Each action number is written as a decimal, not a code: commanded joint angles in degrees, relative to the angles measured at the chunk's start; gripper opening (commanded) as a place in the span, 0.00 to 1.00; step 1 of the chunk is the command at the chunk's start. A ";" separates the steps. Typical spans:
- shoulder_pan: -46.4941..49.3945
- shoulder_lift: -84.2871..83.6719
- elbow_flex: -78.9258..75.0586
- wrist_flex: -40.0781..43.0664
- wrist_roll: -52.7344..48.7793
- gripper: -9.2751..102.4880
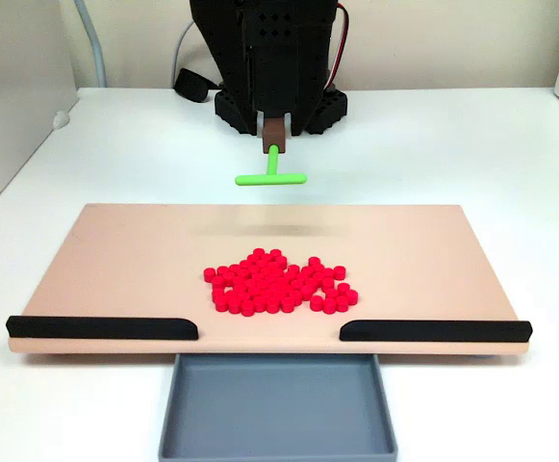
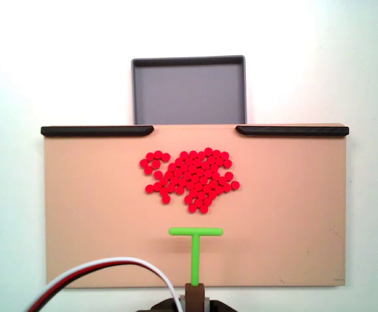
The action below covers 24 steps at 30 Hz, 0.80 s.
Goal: Push granules from left to the grey container
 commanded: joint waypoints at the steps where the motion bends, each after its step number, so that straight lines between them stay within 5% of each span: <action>1: -0.62 0.79 -0.88 0.62 0.53 0.08; 10: 1.58 1.85 -1.41 0.70 6.86 0.08; 24: -12.66 1.32 -1.41 0.09 51.15 0.08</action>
